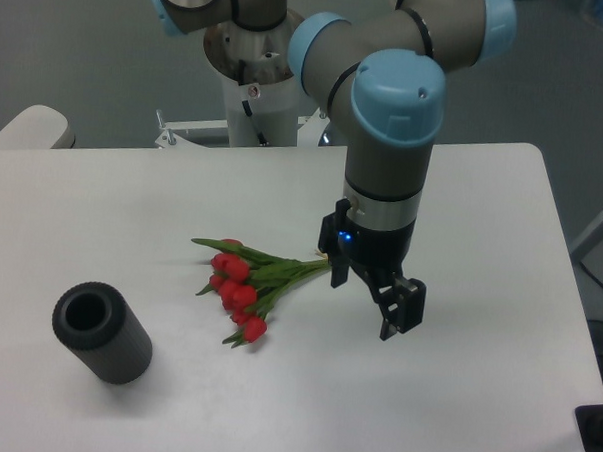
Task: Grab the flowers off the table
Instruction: 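Move the open gripper over the tulip stems and lower toward them, then close the gripper around the tulip stems just below the blooms, then lift the gripped tulips up off the table toward the black tube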
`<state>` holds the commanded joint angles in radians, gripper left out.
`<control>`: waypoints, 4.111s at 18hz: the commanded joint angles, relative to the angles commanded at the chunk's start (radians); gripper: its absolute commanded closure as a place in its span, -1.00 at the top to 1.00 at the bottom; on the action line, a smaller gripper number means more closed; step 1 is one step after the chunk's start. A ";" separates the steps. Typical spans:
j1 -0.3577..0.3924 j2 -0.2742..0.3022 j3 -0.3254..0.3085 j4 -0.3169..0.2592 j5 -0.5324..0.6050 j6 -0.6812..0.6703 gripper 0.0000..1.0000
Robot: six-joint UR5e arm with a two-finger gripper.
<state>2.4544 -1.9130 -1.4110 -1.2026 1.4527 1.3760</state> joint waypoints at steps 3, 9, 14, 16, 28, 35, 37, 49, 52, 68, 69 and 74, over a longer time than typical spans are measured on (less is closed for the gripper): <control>-0.003 0.018 -0.066 -0.015 0.000 -0.003 1.00; -0.046 0.005 -0.172 -0.011 0.032 0.008 1.00; -0.048 -0.018 -0.255 -0.003 0.069 0.008 1.00; -0.048 -0.029 -0.282 0.003 0.107 0.011 1.00; -0.064 -0.018 -0.485 0.219 0.114 0.008 1.00; -0.081 -0.024 -0.517 0.288 0.110 -0.008 1.00; -0.084 -0.029 -0.519 0.293 0.110 -0.009 1.00; -0.095 -0.046 -0.510 0.307 0.109 0.005 0.48; -0.095 -0.047 -0.502 0.307 0.109 0.014 0.31; -0.086 -0.028 -0.462 0.304 0.110 0.089 -0.36; -0.083 -0.017 -0.450 0.299 0.104 0.104 -0.36; -0.091 0.017 -0.355 0.284 -0.009 0.112 -0.35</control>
<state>2.3638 -1.8961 -1.7657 -0.9189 1.4440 1.4880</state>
